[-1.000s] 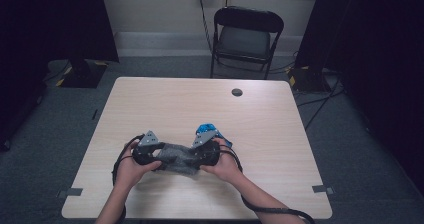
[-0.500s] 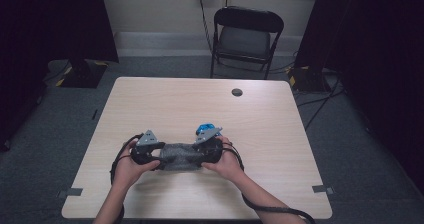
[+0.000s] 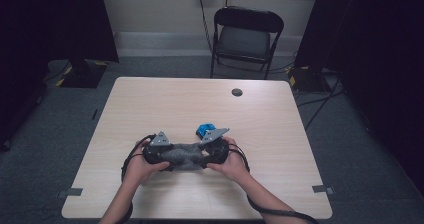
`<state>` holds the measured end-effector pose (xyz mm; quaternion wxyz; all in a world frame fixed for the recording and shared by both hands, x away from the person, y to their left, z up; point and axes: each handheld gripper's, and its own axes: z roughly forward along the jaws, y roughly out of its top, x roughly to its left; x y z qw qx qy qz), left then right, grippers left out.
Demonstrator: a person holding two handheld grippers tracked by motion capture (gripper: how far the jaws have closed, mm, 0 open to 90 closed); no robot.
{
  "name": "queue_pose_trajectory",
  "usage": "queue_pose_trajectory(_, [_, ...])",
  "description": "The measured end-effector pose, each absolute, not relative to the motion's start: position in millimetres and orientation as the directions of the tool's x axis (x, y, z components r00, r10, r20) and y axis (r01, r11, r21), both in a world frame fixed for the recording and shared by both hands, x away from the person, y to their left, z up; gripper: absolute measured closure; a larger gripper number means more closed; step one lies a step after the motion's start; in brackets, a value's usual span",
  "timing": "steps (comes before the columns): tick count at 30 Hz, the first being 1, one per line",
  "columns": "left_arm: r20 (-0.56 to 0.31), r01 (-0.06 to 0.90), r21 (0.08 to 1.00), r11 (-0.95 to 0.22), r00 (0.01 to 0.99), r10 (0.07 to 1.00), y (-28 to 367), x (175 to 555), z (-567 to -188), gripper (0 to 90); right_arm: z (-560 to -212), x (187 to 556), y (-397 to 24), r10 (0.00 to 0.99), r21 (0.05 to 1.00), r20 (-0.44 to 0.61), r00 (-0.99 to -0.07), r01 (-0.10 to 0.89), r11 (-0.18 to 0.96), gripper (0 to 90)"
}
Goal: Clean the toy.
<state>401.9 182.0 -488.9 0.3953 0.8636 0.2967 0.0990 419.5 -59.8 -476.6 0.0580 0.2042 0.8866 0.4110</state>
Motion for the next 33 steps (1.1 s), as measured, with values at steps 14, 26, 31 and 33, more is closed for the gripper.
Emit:
queue_pose_trajectory(14, [-0.004,0.404,0.727,-0.555,0.811,0.584,180.6,398.5,-494.0,35.0,-458.2,449.7,-93.4,0.603,0.749,0.037,-0.797,0.421,0.511,21.8])
queue_pose_trajectory(26, [-0.027,0.461,0.718,-0.522,0.768,0.640,182.6,396.8,-489.9,68.2,-475.4,475.2,-92.1,0.689,0.704,0.037,-0.724,0.508,0.496,16.8])
queue_pose_trajectory(31, [-0.044,0.481,0.720,-0.500,0.751,0.659,183.3,397.3,-489.6,69.1,-484.7,476.1,-84.8,0.687,0.687,0.033,-0.726,0.515,0.512,17.1])
queue_pose_trajectory(33, [-0.047,0.486,0.718,-0.498,0.748,0.662,183.8,397.6,-489.2,69.3,-487.5,476.1,-84.3,0.690,0.680,0.023,-0.724,0.517,0.520,18.2])
